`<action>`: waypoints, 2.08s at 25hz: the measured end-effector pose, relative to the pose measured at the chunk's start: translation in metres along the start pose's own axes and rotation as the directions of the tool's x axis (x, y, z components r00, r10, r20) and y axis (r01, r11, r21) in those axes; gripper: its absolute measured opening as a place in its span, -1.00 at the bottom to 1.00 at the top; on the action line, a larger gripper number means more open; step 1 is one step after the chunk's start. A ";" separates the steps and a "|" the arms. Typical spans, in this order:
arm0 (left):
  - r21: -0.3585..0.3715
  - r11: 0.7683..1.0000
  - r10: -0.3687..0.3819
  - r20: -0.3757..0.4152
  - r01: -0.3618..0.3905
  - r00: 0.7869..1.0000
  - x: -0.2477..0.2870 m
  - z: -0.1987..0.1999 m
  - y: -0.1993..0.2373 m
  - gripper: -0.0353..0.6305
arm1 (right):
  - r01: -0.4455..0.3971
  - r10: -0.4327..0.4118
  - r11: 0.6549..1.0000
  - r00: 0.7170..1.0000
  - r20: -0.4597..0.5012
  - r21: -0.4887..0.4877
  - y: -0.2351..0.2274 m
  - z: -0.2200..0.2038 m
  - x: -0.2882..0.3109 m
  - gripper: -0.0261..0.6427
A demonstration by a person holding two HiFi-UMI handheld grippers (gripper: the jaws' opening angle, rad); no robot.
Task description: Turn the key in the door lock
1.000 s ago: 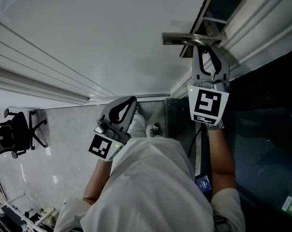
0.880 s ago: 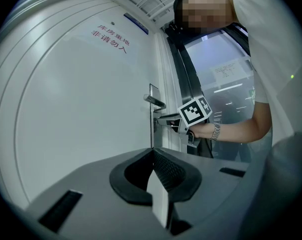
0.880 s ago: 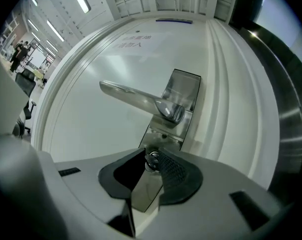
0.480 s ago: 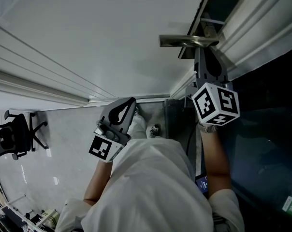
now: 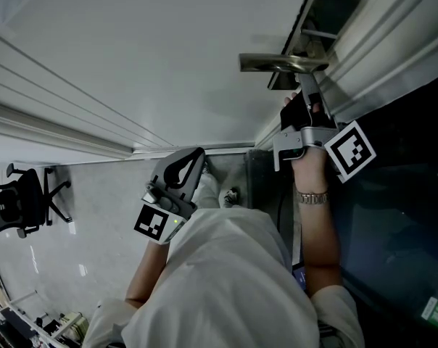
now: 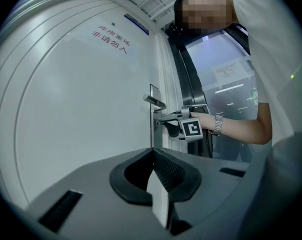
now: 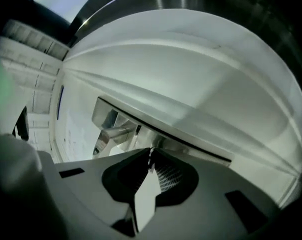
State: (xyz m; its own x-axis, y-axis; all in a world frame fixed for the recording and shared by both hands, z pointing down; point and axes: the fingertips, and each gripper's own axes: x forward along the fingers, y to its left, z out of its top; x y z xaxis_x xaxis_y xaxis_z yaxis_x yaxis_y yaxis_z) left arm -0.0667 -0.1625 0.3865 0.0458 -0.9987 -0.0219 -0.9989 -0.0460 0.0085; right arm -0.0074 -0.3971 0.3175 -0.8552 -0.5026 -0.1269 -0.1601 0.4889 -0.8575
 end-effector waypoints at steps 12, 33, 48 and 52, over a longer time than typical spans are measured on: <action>-0.004 1.000 -0.012 -0.009 0.012 1.000 0.004 -0.001 -0.005 -0.88 | -0.047 0.043 0.979 0.999 -0.023 -0.199 0.011 -0.003 -0.001 -0.73; 0.005 1.000 -0.029 -0.012 0.029 1.000 0.004 -0.002 -0.006 -0.88 | -0.071 -0.283 -0.508 0.955 0.088 -0.858 0.013 -0.033 -0.003 -0.37; -0.001 1.000 -0.016 -0.014 0.016 1.000 0.007 -0.005 -0.003 -0.88 | -0.013 -0.254 -0.435 0.961 0.109 -0.900 0.016 -0.030 0.005 -0.86; -0.004 1.000 -0.013 -0.019 0.013 1.000 0.009 -0.005 -0.003 -0.88 | 0.036 -0.250 -0.240 0.963 0.098 -0.970 0.016 -0.026 0.005 -0.86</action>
State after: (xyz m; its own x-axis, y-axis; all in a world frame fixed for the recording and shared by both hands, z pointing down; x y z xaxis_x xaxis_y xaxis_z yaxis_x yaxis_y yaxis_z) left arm -0.0631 -0.1718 0.3916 0.0588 -0.9983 -0.0033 -0.9982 -0.0588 0.0121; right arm -0.0267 -0.3735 0.3165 -0.7357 -0.6760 0.0432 -0.4709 0.5563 0.6847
